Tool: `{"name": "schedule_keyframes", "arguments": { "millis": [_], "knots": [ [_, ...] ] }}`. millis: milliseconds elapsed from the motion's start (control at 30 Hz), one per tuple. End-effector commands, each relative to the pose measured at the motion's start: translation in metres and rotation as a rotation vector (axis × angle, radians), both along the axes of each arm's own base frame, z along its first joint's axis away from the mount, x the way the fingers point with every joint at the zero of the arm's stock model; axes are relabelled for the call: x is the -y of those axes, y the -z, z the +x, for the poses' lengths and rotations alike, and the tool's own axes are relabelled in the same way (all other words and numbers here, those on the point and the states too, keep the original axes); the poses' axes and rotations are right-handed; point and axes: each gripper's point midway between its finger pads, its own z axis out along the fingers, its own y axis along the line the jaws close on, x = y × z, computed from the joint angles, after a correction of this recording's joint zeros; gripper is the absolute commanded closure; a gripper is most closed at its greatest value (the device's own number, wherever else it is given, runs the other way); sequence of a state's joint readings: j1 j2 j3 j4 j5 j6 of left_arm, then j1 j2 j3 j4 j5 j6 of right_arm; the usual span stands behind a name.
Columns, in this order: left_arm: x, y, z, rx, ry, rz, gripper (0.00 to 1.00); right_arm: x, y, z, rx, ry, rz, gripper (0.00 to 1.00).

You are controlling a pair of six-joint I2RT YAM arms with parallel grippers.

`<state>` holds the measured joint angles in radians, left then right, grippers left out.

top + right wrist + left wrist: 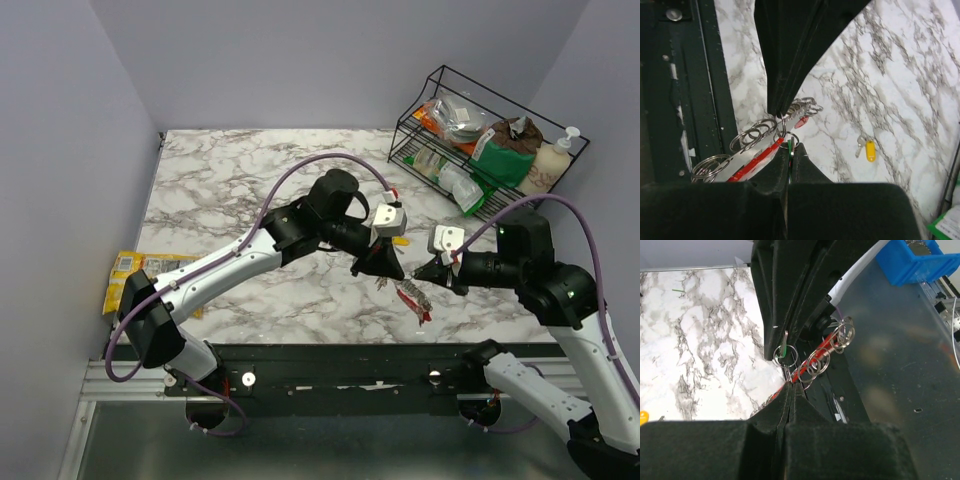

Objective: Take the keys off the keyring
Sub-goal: Remove the key from the keyring.

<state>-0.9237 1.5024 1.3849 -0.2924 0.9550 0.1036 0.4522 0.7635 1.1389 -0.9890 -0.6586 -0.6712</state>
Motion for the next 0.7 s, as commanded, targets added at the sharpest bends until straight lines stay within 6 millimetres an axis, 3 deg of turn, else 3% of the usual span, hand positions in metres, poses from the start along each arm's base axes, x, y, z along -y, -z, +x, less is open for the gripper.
{"name": "schedule_keyframes", "arguments": {
  "millis": [0,433,667],
  "knots": [
    [-0.004,-0.005,-0.020,0.051,0.069,-0.002,1.00,-0.012,-0.014,-0.021,-0.043,-0.133,0.047,0.99],
    [-0.003,-0.004,-0.017,0.308,0.026,0.061,1.00,-0.006,0.003,-0.036,-0.043,-0.176,0.021,0.99],
    [0.001,0.011,-0.017,0.430,0.004,0.123,1.00,-0.003,0.014,-0.038,-0.049,-0.184,-0.003,0.99]
  ]
}}
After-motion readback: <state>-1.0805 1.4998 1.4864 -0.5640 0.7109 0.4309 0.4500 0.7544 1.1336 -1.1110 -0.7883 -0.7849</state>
